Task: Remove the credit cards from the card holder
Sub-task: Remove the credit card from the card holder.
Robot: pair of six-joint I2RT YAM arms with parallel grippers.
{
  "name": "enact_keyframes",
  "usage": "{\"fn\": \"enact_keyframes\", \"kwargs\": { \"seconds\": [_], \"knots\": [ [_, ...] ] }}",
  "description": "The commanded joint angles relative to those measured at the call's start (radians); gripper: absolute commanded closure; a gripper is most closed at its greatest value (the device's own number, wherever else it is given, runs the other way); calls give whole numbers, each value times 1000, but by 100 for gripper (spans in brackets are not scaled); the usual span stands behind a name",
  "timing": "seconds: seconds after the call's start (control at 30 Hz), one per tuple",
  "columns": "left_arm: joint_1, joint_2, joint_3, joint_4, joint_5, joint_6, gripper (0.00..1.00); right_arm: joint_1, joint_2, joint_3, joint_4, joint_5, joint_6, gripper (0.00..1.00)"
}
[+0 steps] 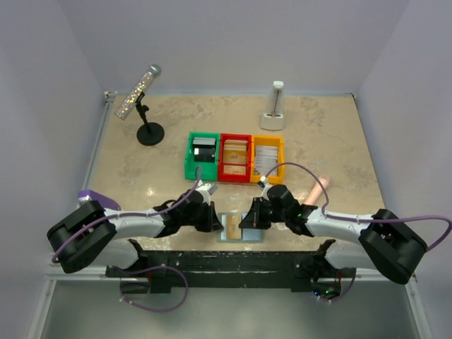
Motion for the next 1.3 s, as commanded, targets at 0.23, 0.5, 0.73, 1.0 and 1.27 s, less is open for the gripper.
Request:
{"fn": "enact_keyframes", "kwargs": {
  "seconds": [0.23, 0.5, 0.73, 1.0, 1.27],
  "knots": [
    [-1, -27, -20, -102, -34, 22, 98, -21, -1, -3, -30, 5, -18, 100],
    [-1, -130, 3, -123, -26, 48, 83, -24, 26, 9, -30, 2, -25, 100],
    [-1, -193, 2, -19, 38, 59, 81, -23, 37, 18, -26, -10, -27, 100],
    [-1, -61, 58, 75, 143, 63, 87, -23, 17, 26, -30, -23, -30, 100],
    [-1, 36, 63, 67, 117, 53, 95, -24, 9, 32, -12, -47, -29, 100]
  ]
}}
